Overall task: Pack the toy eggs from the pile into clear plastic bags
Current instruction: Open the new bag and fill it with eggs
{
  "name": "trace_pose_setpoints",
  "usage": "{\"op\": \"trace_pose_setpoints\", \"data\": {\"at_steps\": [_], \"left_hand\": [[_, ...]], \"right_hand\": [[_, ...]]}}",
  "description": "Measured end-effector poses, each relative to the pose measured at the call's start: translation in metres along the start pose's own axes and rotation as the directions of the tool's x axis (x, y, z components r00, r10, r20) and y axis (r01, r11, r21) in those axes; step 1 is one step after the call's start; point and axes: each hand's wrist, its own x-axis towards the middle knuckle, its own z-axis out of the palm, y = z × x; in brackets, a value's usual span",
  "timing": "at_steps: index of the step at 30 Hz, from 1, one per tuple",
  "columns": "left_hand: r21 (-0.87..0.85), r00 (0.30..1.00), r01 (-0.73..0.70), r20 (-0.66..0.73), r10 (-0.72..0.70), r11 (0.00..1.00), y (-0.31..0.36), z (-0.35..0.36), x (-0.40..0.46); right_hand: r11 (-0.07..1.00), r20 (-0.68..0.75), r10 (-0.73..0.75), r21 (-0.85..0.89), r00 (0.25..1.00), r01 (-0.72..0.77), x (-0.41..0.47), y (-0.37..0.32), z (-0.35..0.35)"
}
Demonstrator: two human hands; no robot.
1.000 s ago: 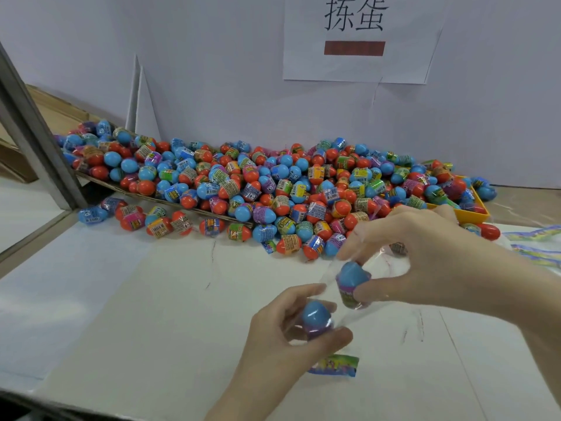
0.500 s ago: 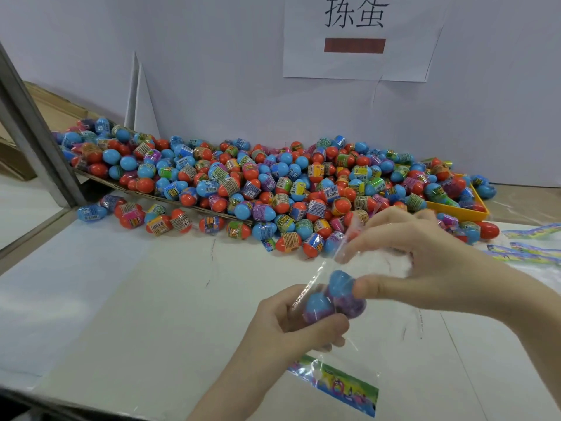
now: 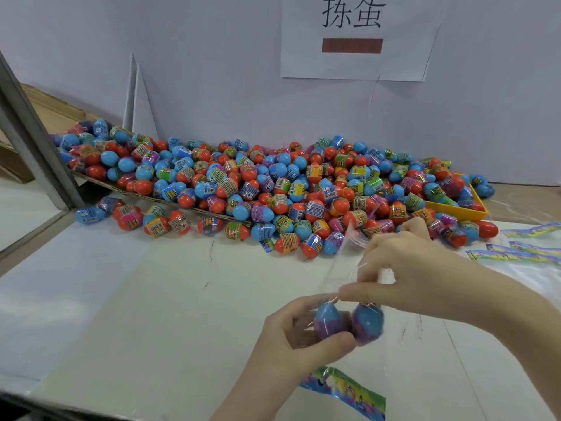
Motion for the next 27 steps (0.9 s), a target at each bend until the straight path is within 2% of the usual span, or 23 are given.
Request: {"op": "trace_pose_setpoints", "data": {"at_steps": [3,8,11,13,14,15,16,17,18,19,20,21,23,25,27], "left_hand": [[0.03,0.999,-0.02,-0.03,0.021,0.999,-0.005,-0.001,0.001],[0.015,1.0,-0.013,-0.019,0.014,1.0,-0.007,-0.002,0.003],[0.032,1.0,-0.012,-0.001,0.012,0.999,-0.009,-0.003,0.003],[0.061,1.0,-0.006,-0.011,0.007,0.998,-0.011,-0.003,0.003],[0.07,1.0,-0.007,-0.03,0.009,0.997,-0.012,-0.004,0.003],[0.072,0.998,-0.009,-0.054,0.013,0.997,-0.014,-0.005,0.004],[0.063,0.997,-0.005,-0.079,0.01,0.998,-0.016,-0.006,0.005],[0.042,0.995,0.005,-0.101,-0.001,0.999,-0.017,-0.009,0.006],[0.021,0.993,0.019,-0.114,-0.016,1.0,-0.019,-0.011,0.007],[0.007,0.993,0.03,-0.118,-0.029,1.0,-0.019,-0.012,0.008],[0.003,0.993,0.035,-0.115,-0.034,0.999,-0.019,-0.014,0.008],[-0.001,0.993,0.035,-0.113,-0.035,0.999,-0.019,-0.015,0.008],[-0.007,0.993,0.034,-0.112,-0.034,0.999,-0.02,-0.016,0.008],[-0.017,0.994,0.027,-0.102,-0.028,0.999,-0.021,-0.017,0.008],[-0.034,0.995,0.023,-0.092,-0.026,0.999,-0.022,-0.018,0.009]], "right_hand": [[0.999,-0.002,-0.006,0.051,1.0,0.006,0.0,0.004,0.002],[0.969,0.177,-0.06,0.246,0.982,0.015,-0.004,0.004,0.002],[0.976,0.245,-0.044,0.216,0.969,-0.01,-0.002,0.005,0.008],[0.975,0.254,-0.081,0.22,0.964,0.024,-0.002,0.004,0.007],[0.963,0.195,-0.109,0.265,0.975,0.054,-0.002,0.005,0.005],[0.928,0.058,-0.114,0.363,0.992,0.085,0.0,0.008,0.001],[0.87,-0.156,-0.073,0.472,0.985,0.139,0.004,0.014,-0.002],[0.808,-0.379,0.036,0.555,0.925,0.196,0.009,0.022,-0.003],[0.775,-0.534,0.195,0.598,0.822,0.205,0.018,0.032,-0.002],[0.77,-0.607,0.347,0.619,0.715,0.152,0.029,0.041,0.001],[0.781,-0.616,0.453,0.623,0.645,0.046,0.042,0.049,0.007],[0.79,-0.584,0.512,0.608,0.63,-0.079,0.054,0.056,0.015],[0.841,-0.499,0.507,0.465,0.703,-0.277,0.075,0.067,0.034],[0.88,-0.426,0.469,0.296,0.774,-0.371,0.089,0.075,0.052],[0.876,-0.412,0.483,0.226,0.773,-0.427,0.097,0.08,0.062]]}}
